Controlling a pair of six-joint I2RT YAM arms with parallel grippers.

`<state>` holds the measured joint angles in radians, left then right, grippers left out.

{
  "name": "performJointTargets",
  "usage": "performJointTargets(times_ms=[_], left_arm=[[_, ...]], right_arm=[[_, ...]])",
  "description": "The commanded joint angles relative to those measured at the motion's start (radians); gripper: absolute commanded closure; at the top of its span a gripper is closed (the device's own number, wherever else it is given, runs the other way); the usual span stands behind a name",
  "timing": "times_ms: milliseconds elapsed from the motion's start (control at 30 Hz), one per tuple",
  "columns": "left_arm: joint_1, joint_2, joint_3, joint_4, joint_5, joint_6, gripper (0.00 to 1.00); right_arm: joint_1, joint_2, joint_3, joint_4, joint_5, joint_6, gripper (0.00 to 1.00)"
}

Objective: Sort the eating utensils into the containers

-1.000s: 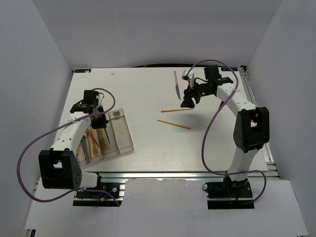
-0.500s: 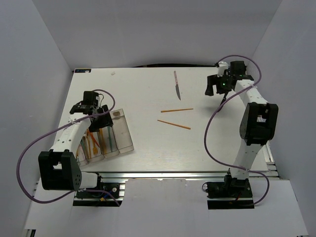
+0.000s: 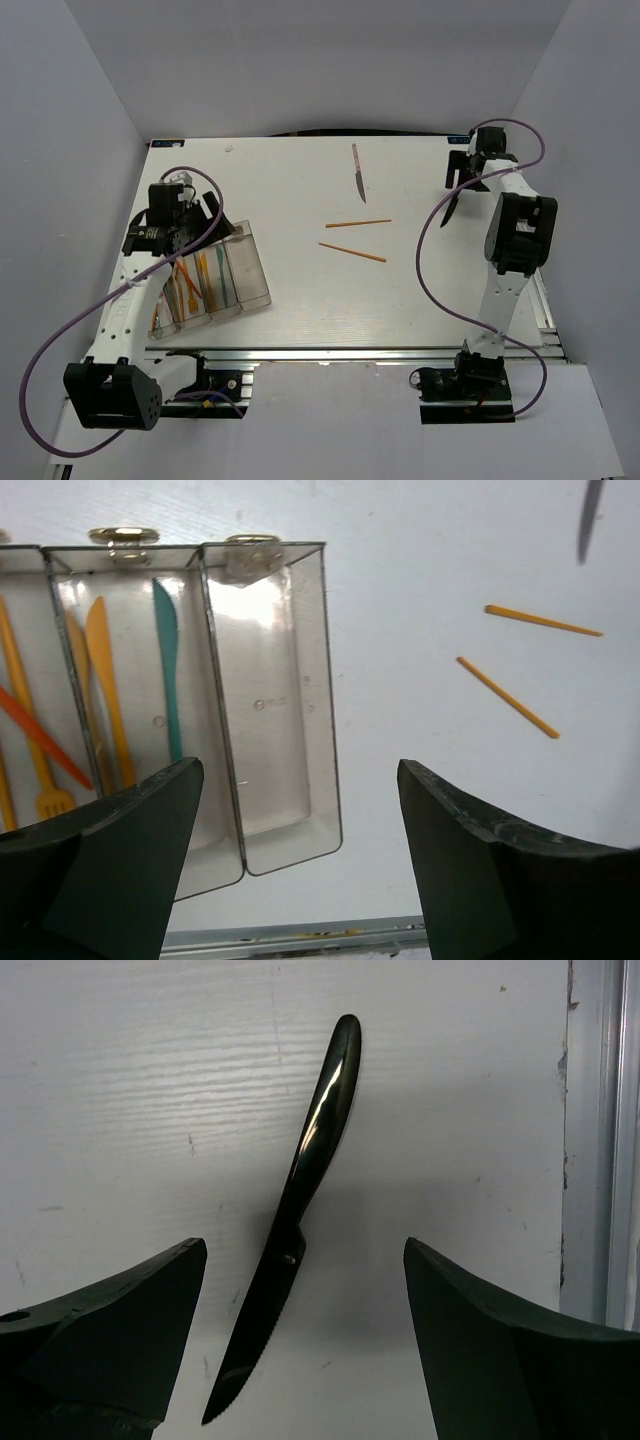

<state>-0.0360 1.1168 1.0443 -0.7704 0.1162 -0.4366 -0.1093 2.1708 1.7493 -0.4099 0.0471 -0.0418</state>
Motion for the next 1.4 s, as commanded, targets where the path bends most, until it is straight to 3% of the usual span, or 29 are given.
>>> performJointTargets(times_ms=[0,433,600,633,867,1100,1233,1367], left_arm=[[0.004,-0.025,0.033,0.054,0.068,-0.051,0.10],[0.004,-0.008,0.065,0.115,0.125,-0.131,0.06],[0.004,0.001,0.089,0.151,0.155,-0.137,0.02],[0.004,0.005,0.088,0.161,0.178,-0.143,0.02],[0.002,0.000,0.030,0.319,0.354,-0.211,0.02],[-0.015,-0.029,-0.065,0.462,0.438,-0.318,0.02],[-0.082,-0.002,-0.125,0.554,0.418,-0.396,0.02],[-0.217,0.075,-0.130,0.635,0.350,-0.453,0.02]], right_arm=[[0.005,0.046,0.071,0.077,0.080,0.011,0.15],[0.016,0.142,0.079,0.068,0.020,0.023,0.42],[0.017,0.136,0.042,0.060,-0.007,0.028,0.65],[0.017,0.136,0.035,0.060,-0.015,0.029,0.73],[0.013,0.112,0.006,0.052,-0.105,0.036,1.00],[0.011,-0.004,-0.059,0.071,-0.352,0.033,1.00],[0.033,-0.120,-0.175,0.138,-0.458,0.034,1.00],[0.088,-0.244,-0.298,0.187,-0.570,0.033,1.00]])
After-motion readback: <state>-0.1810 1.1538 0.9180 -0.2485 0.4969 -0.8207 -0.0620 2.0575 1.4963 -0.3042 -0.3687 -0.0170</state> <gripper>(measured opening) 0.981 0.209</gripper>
